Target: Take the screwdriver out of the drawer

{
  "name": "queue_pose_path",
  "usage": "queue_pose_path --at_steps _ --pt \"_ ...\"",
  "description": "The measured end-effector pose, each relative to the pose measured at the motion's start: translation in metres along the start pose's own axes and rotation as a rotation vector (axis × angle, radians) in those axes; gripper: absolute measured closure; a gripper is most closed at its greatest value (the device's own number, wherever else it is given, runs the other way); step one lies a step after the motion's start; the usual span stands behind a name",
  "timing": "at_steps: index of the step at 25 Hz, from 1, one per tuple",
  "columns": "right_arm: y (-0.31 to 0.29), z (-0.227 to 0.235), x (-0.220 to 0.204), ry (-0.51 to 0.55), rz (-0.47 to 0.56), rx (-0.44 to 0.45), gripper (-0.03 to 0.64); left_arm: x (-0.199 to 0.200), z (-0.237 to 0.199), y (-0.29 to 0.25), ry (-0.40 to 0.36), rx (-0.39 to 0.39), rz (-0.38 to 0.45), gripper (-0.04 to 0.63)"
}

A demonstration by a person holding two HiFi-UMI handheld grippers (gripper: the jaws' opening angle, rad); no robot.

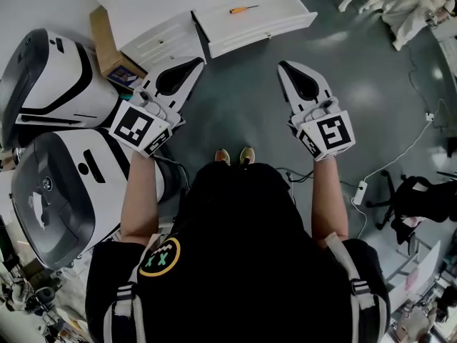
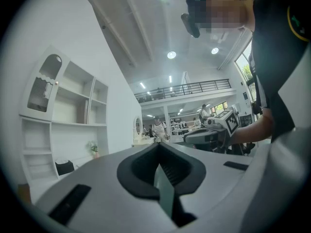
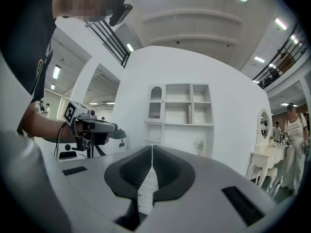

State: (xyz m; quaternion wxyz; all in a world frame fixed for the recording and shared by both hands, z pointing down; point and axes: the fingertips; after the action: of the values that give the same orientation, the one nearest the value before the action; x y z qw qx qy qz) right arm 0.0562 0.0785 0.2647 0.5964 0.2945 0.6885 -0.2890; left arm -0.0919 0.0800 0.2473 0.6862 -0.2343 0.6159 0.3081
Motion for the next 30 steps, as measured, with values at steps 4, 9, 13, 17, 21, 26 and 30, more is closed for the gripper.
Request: queue_pose_path --at_steps 4,9,13,17,21,26,30 --pt "0.0016 0.0016 -0.0010 -0.009 0.003 0.004 0.566 -0.0005 0.0009 -0.0015 0.000 0.002 0.000 0.578" --pt "0.0041 0.0024 0.0002 -0.010 0.009 0.006 0.548 0.0010 0.0020 -0.0026 -0.001 0.000 0.002 0.578" --pt "0.0047 0.0028 0.0008 -0.010 0.010 0.011 0.524 0.0016 0.0016 -0.0029 -0.003 0.001 0.002 0.578" --pt "0.0052 0.0005 0.0007 -0.010 0.013 0.034 0.464 0.0017 0.0025 -0.0038 -0.003 0.001 0.001 0.578" --pt "0.0064 -0.0019 -0.0004 -0.009 0.016 0.050 0.409 0.0006 0.0041 -0.0048 -0.005 0.001 -0.002 0.578" --pt "0.0078 -0.0003 -0.0002 -0.011 0.022 0.057 0.374 0.0009 0.0043 -0.0071 -0.007 0.003 -0.006 0.578" --pt "0.0066 -0.0006 -0.0005 -0.009 0.023 0.064 0.334 0.0003 0.0021 -0.0068 -0.007 0.005 -0.007 0.578"
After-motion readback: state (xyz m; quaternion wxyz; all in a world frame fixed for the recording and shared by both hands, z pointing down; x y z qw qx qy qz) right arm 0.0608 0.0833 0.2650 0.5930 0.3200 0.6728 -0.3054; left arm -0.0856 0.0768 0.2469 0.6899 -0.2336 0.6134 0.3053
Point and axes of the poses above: the fingertips, and each gripper's own axes: y backward along the fingers, z to its right, x out of its top, and after that the axes turned 9 degrees about x, right-handed
